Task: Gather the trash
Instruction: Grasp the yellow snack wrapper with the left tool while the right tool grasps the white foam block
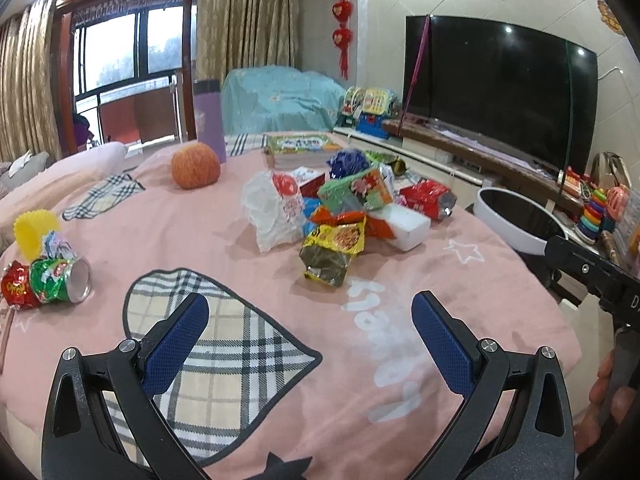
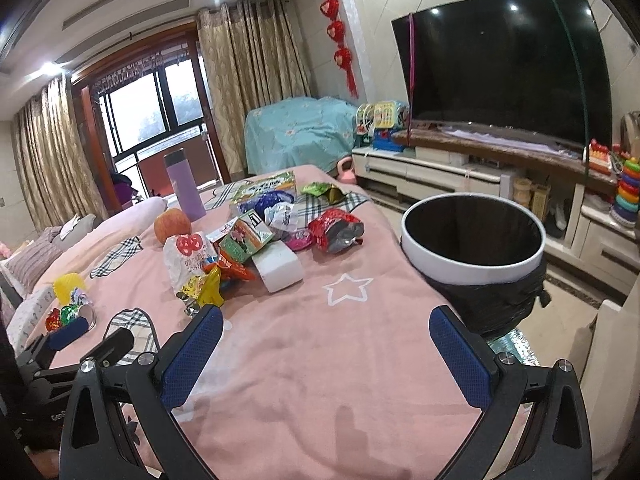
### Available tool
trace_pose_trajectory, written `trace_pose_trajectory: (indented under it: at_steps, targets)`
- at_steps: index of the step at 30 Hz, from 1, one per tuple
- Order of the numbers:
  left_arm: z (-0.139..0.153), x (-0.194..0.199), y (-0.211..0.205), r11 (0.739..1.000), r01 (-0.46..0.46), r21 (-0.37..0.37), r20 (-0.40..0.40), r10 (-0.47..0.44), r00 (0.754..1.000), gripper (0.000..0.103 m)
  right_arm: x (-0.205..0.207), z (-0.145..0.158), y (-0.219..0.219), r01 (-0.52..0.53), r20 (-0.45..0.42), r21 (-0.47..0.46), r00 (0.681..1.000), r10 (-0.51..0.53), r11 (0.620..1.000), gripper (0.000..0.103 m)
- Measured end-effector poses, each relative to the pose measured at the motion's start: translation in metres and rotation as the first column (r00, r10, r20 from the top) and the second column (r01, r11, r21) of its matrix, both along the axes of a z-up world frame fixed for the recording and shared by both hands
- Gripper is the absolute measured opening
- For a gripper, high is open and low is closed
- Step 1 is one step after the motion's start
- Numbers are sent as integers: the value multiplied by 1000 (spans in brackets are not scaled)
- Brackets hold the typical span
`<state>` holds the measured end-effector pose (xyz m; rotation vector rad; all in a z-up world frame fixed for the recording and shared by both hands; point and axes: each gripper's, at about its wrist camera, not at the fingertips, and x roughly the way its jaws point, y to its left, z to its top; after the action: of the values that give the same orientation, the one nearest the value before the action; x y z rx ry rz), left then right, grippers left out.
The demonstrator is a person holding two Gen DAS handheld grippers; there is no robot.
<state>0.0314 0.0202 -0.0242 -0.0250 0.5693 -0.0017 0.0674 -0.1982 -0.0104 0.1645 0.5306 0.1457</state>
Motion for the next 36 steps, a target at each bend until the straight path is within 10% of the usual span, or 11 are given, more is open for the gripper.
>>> trace_pose_trajectory:
  at_steps: [36]
  targets:
    - [-38, 126, 7, 995, 53, -84, -225, -71, 972, 99, 151, -44, 39, -329, -288, 32, 901, 324, 944, 99]
